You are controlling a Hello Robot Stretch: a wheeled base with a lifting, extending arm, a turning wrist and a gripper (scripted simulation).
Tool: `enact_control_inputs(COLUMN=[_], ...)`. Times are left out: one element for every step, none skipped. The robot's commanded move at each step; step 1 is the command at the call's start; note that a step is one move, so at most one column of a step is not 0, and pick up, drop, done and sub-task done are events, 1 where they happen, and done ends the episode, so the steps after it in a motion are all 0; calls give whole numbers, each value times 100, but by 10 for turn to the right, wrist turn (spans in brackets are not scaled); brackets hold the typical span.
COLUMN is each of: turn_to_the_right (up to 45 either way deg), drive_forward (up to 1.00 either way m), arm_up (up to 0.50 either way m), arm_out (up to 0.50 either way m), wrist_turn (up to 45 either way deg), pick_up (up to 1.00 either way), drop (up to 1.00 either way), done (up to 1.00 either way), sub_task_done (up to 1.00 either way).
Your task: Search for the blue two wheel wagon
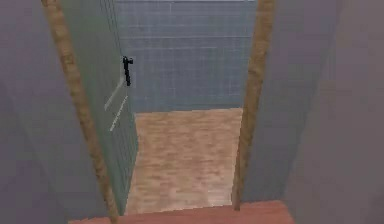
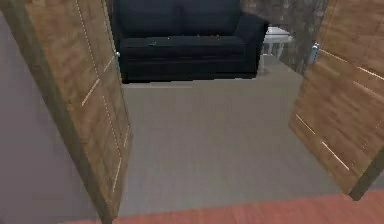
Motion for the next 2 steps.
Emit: enact_control_inputs(turn_to_the_right=[0, 0], drive_forward=[100, 100], arm_up=[0, 0], arm_out=[0, 0], wrist_turn=[0, 0], pick_up=[0, 0], drop=[0, 0], done=[0, 0], sub_task_done=[0, 0])
